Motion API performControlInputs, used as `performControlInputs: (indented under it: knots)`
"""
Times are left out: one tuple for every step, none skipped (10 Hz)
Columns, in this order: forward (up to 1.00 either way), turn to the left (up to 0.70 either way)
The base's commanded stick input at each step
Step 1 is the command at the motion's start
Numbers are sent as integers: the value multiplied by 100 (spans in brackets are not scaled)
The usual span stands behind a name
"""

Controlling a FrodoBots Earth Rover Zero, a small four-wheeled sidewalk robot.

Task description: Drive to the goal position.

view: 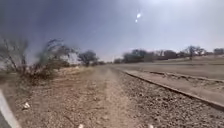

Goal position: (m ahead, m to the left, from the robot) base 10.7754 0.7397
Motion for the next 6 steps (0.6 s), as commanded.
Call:
performControlInputs:
  knots:
    - [70,0]
    - [70,0]
    - [70,0]
    - [70,0]
    - [70,0]
    - [70,0]
